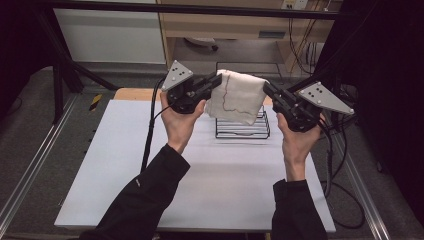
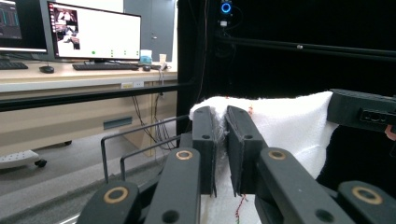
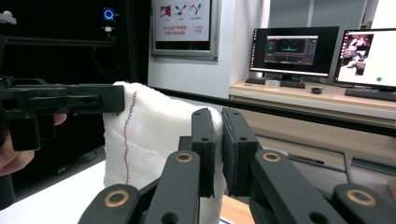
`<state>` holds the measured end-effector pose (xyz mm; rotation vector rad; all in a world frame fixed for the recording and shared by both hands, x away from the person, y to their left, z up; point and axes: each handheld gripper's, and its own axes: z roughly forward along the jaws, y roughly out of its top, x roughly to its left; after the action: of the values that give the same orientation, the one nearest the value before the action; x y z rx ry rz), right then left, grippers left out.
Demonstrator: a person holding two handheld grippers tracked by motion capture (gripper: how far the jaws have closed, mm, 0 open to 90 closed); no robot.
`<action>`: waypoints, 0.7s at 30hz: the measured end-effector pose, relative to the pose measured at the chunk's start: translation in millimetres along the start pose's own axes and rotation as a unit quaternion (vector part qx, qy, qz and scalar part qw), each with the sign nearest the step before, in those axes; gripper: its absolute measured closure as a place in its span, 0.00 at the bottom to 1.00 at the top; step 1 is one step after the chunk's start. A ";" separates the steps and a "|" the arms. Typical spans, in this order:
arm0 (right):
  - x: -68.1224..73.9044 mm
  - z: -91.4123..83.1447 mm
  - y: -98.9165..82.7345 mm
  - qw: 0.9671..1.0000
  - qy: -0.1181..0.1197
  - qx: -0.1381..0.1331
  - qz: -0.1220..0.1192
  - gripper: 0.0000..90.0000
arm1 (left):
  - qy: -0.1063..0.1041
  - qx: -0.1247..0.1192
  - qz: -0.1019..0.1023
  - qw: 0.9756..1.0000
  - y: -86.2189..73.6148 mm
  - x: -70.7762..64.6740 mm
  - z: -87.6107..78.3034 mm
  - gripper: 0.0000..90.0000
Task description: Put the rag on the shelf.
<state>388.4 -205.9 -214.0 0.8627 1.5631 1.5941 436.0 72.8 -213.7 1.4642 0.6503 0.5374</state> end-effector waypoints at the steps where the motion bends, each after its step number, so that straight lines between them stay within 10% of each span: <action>1: 0.0 0.0 0.0 1.000 0.000 0.000 0.000 0.94 | 0.000 -0.002 -0.001 1.000 1.3 0.1 1.3 0.91; 21: -23.3 12.9 25.5 1.000 -0.021 -0.010 -0.006 0.94 | 0.004 -0.015 0.000 1.000 24.5 0.3 28.4 0.91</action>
<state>410.1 -219.2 -187.4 0.8689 1.5175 1.5718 457.2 53.6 -189.4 1.4349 0.6472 0.5504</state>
